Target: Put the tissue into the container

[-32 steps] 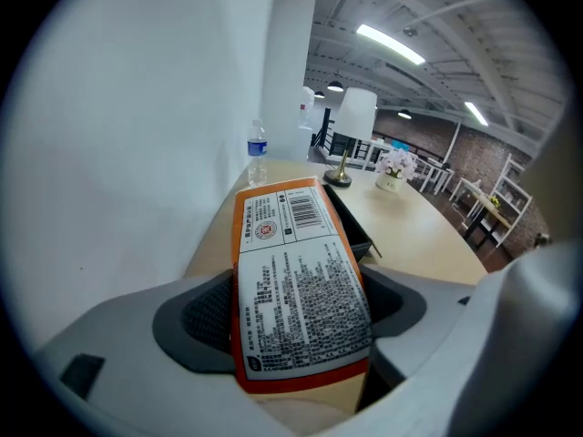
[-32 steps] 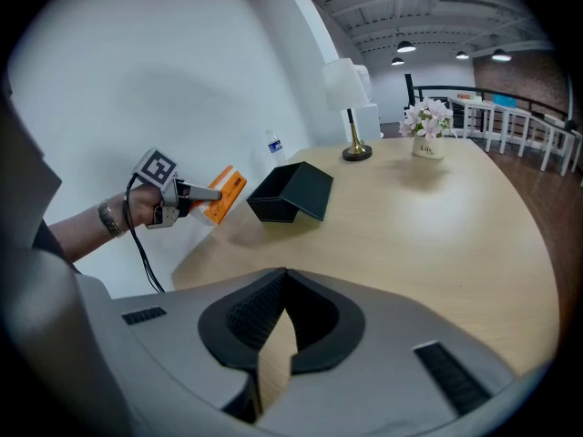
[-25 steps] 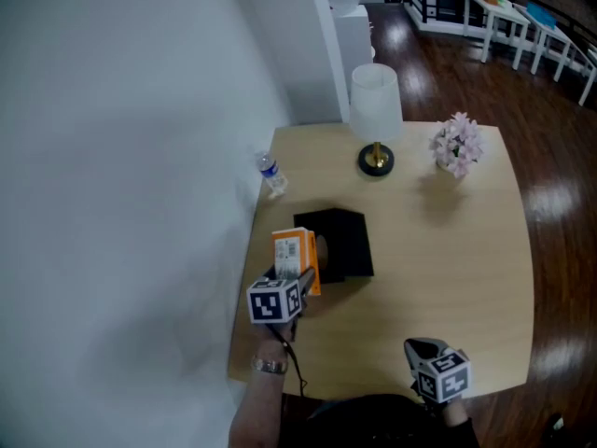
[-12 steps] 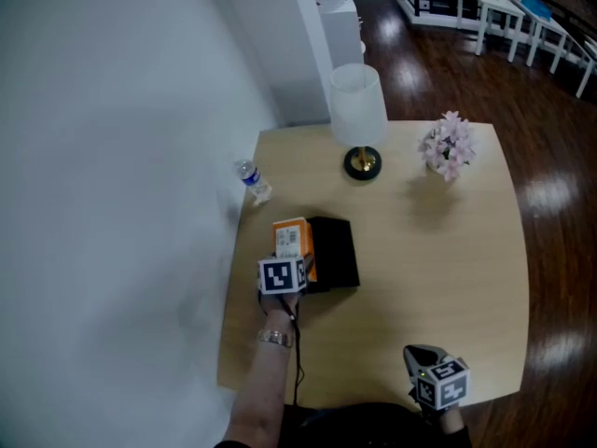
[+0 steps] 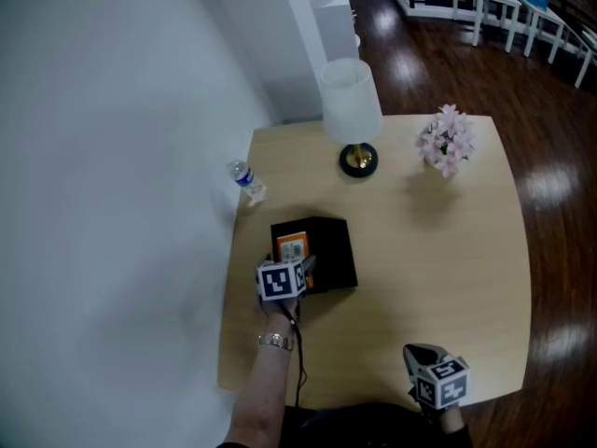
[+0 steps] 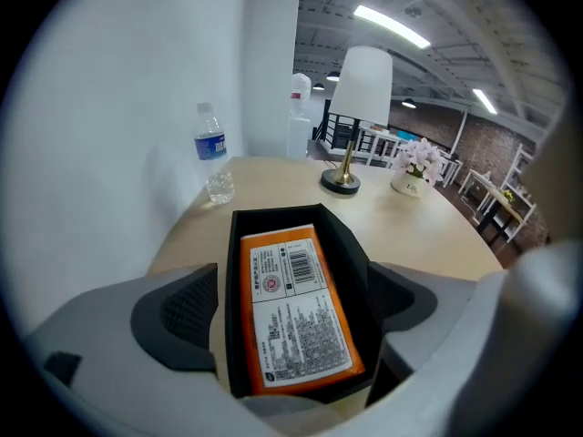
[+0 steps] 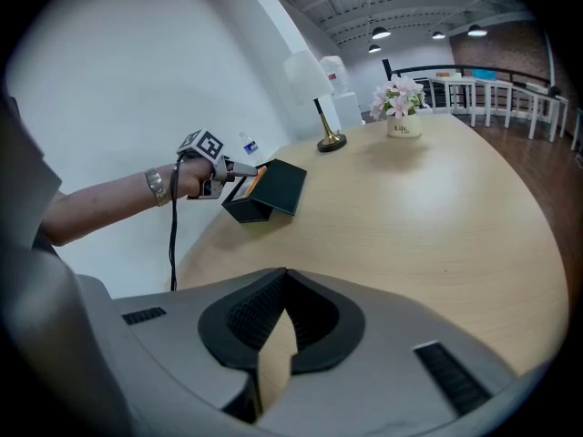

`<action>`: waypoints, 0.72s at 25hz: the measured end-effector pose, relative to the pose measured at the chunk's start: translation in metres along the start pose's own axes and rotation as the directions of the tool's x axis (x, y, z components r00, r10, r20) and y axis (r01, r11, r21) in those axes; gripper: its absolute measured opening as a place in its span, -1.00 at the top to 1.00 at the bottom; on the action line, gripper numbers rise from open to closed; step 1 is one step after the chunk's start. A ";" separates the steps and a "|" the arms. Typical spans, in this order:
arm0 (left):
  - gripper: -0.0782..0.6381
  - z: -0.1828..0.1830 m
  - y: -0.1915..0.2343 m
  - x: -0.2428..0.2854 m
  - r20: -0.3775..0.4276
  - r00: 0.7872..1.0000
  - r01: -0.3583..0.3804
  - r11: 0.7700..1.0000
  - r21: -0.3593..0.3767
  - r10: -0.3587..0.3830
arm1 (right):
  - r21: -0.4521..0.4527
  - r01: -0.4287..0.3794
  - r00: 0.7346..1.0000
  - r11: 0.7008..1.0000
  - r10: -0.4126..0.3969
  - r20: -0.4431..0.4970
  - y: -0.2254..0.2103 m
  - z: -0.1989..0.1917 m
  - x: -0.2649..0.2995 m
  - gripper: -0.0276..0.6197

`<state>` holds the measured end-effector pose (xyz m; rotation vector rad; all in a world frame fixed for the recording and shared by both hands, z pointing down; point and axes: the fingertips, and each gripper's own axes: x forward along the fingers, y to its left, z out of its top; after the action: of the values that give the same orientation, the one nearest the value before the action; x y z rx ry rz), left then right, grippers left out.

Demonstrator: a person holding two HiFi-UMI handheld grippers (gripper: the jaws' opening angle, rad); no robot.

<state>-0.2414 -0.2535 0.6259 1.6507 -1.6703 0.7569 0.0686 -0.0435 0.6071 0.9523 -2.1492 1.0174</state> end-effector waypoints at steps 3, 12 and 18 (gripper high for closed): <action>-0.67 0.008 0.006 -0.012 0.037 0.999 0.002 1.000 0.010 -0.002 | -0.010 0.000 1.000 1.000 0.000 0.003 0.003 0.000 0.001 0.90; -0.35 0.017 -0.038 -0.119 0.160 0.953 0.231 0.960 0.159 -0.256 | -0.057 0.011 1.000 0.998 -0.010 0.017 0.021 -0.002 -0.004 0.90; 0.43 -0.057 -0.096 -0.185 0.097 0.898 0.393 0.883 0.258 -0.428 | -0.077 0.025 0.998 0.997 -0.021 0.055 0.036 0.001 -0.010 0.90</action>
<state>-0.1456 -0.0981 0.5108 2.1863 -1.2874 0.6410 0.0460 -0.0244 0.5847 0.9760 -2.2005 0.8990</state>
